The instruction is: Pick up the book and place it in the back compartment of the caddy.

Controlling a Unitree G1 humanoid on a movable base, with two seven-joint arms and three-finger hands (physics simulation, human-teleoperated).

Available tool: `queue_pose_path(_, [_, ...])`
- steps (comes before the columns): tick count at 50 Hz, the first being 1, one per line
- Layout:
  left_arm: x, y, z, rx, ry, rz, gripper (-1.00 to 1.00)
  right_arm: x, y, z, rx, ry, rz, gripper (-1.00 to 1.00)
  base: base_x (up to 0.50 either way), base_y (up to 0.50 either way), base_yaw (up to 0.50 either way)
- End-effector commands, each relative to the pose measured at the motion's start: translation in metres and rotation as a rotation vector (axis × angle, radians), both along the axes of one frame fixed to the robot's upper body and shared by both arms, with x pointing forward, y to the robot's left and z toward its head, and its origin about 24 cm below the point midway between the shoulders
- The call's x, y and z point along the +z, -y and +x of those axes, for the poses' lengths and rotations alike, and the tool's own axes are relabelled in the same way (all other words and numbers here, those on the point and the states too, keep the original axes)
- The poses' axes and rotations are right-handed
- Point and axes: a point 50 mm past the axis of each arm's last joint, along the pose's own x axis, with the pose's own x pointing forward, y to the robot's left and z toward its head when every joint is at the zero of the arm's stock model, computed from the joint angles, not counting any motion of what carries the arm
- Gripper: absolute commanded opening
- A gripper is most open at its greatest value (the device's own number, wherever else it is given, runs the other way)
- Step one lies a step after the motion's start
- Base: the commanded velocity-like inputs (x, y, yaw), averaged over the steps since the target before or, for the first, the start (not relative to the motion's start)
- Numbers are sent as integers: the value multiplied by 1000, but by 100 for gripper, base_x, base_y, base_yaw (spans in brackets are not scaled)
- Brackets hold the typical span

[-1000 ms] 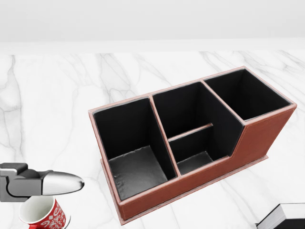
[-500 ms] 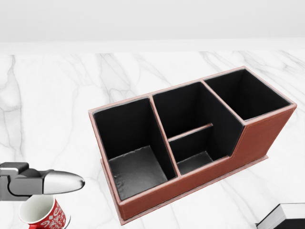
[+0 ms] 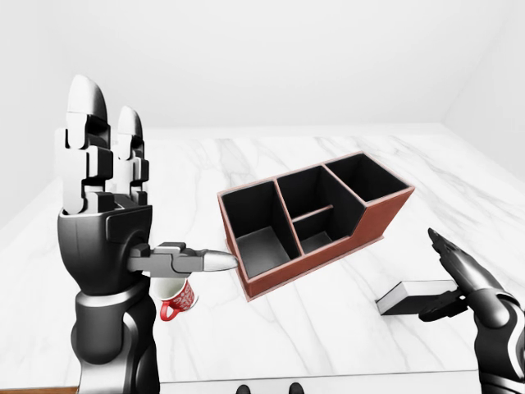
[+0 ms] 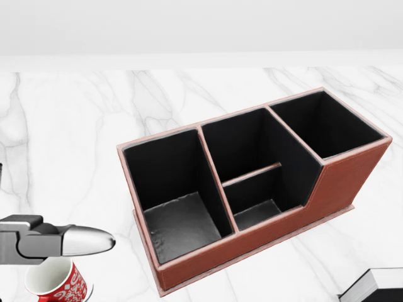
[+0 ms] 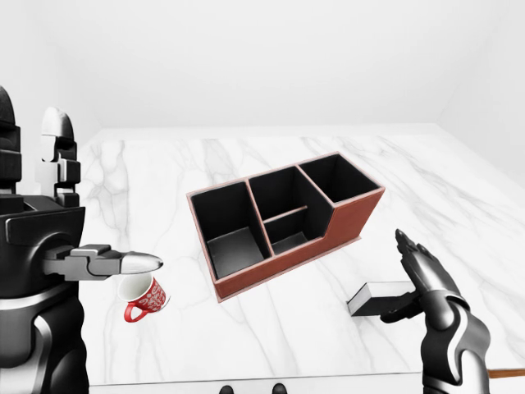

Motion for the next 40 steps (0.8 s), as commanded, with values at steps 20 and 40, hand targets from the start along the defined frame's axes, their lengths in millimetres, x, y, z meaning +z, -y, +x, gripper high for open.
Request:
queue_pose_path(20, [-2, -1, 2, 1, -13, -2, 100, -7, 2, 5, -5, -10, 8, 100, 0, 0, 0])
queue_pose_path(40, [-4, 0, 4, 4, -27, 0, 100, -13, 3, 5, -10, -26, 14, 100, 0, 0, 0])
